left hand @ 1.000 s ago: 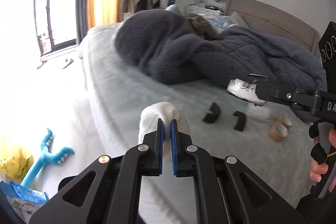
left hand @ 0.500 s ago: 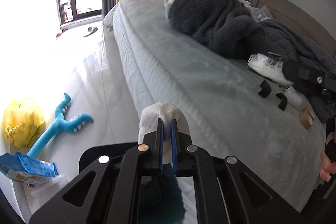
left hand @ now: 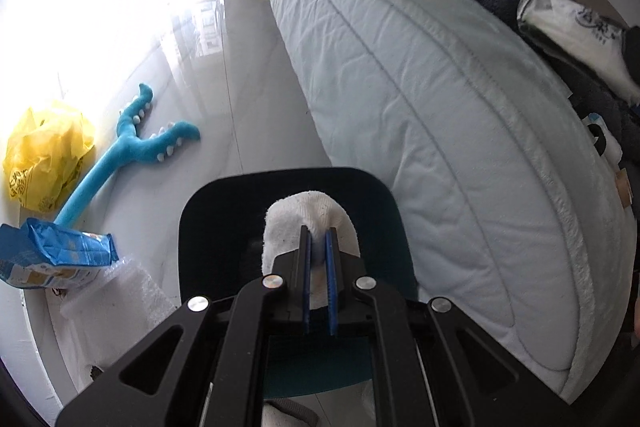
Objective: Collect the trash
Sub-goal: 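Open the left gripper to drop the tissue ball into the bin, then lower the snack packet over the bin and open the right gripper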
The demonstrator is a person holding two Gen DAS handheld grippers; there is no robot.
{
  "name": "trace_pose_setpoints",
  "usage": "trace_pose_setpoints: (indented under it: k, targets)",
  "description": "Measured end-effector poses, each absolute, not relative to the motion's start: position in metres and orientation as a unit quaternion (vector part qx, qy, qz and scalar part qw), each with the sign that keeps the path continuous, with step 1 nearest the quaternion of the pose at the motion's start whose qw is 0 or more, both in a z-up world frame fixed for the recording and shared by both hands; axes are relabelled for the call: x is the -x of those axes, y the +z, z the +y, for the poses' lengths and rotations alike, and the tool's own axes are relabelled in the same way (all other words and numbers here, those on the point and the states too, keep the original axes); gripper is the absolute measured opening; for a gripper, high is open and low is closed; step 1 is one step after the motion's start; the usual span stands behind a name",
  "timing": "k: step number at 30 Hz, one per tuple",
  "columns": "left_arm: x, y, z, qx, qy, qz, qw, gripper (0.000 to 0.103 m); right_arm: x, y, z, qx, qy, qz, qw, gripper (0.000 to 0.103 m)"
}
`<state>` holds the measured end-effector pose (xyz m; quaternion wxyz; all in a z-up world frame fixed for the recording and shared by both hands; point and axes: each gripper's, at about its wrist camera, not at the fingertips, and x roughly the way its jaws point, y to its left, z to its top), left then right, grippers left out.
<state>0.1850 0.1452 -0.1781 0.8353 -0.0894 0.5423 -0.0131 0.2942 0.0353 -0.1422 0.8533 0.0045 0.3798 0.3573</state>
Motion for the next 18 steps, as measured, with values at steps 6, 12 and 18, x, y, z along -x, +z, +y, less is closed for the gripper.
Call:
trace_pose_setpoints:
  k: [6,12,18]
  targets:
    - [-0.175,-0.201,0.168,0.117,-0.01,0.585,0.802,0.008,-0.292,-0.157,0.062,0.012,0.365,0.399,0.841,0.07]
    - [-0.166,-0.211,0.186,0.151,-0.015,0.608,0.779,0.03,-0.292,-0.177,0.084,0.022,0.368,0.426,0.826,0.07]
    - [-0.159,-0.198,0.2,0.147,-0.001,0.593,0.792,0.058,-0.29,-0.2,0.11,0.04,0.366,0.452,0.812,0.07]
